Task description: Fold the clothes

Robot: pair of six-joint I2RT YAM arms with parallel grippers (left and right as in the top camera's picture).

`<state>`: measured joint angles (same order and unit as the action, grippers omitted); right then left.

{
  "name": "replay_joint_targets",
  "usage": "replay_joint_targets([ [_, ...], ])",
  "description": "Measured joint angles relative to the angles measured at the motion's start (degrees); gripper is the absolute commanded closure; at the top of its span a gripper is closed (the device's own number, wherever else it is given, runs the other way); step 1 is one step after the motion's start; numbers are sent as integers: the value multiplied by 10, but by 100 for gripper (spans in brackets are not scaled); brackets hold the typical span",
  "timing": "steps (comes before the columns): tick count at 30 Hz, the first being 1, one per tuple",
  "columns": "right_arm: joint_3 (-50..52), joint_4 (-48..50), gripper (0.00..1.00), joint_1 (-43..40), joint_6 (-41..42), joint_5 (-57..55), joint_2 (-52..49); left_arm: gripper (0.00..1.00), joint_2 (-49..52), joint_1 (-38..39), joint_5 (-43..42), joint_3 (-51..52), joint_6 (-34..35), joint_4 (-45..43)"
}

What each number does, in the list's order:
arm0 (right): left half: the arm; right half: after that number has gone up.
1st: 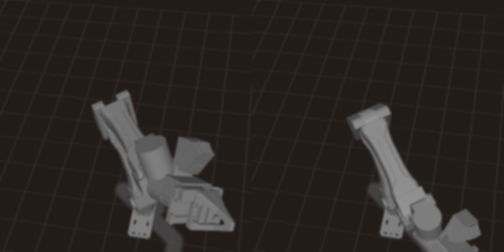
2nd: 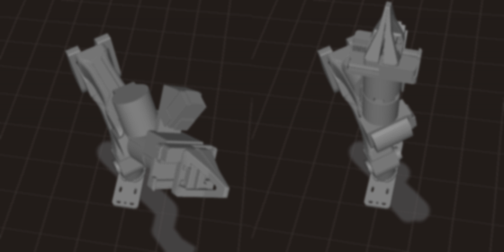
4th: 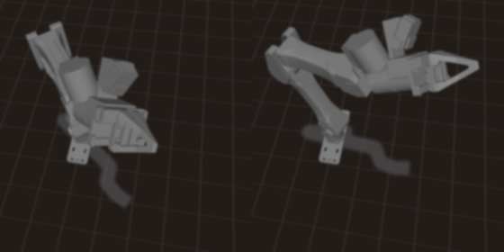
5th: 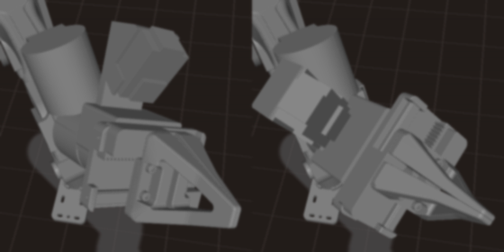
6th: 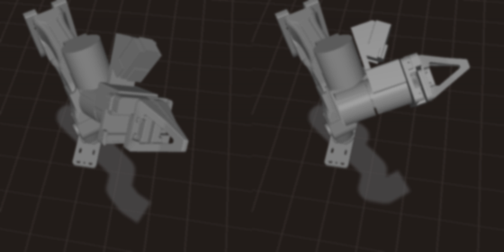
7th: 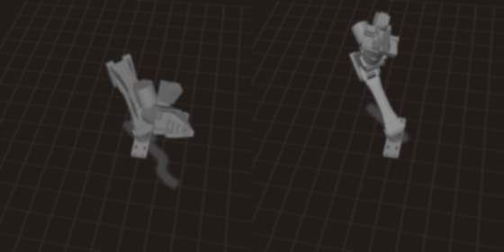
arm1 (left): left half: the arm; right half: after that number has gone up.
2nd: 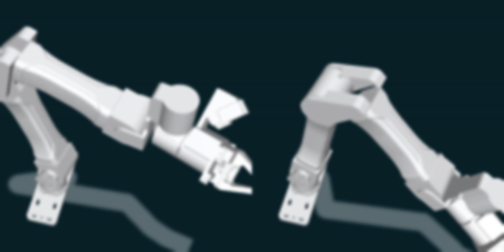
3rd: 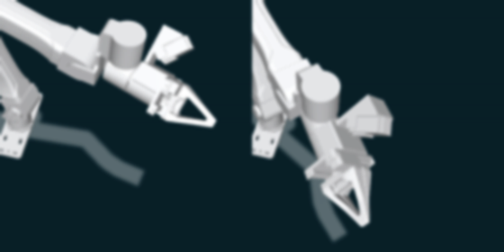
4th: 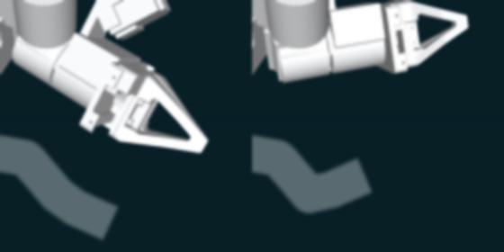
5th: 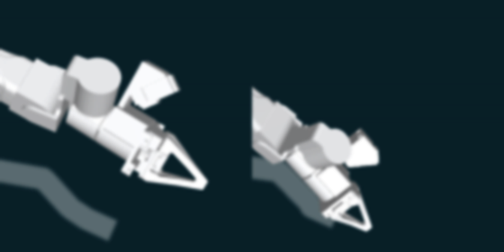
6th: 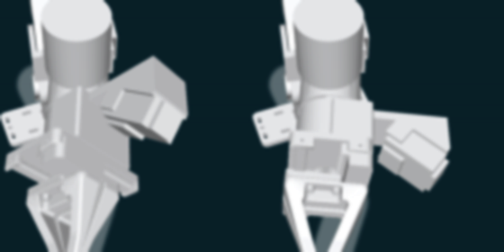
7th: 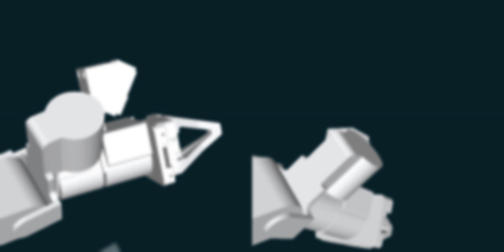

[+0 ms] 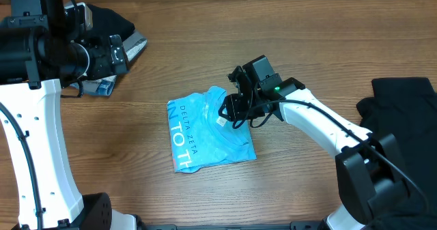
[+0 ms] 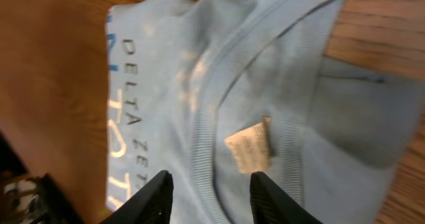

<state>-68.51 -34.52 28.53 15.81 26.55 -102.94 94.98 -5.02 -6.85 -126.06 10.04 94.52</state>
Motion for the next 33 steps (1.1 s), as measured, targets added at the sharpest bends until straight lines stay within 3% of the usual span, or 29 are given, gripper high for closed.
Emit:
replay_joint_targets([
  [9, 0, -6, 55, -7, 17, -48, -46, 0, 0, 0, 0, 0, 0, 12],
  [10, 0, -3, 61, -7, 17, -43, -56, 0, 0, 0, 0, 0, 0, 12],
  [12, 0, 3, 84, -7, 19, -33, -69, 0, 0, 0, 0, 0, 0, 12],
  [15, 0, 7, 96, -7, 18, -9, -82, 0, 0, 0, 0, 0, 0, 12],
  [22, 0, -36, 96, -10, -9, 37, -60, 0, 0, 0, 0, 0, 0, 11],
  [30, -7, -162, 96, -20, -15, -28, 27, 0, 0, 0, 0, 0, 0, 11],
  [33, -6, -186, 90, -20, -16, -45, 29, 0, 1, 0, 0, 0, 0, 10],
])
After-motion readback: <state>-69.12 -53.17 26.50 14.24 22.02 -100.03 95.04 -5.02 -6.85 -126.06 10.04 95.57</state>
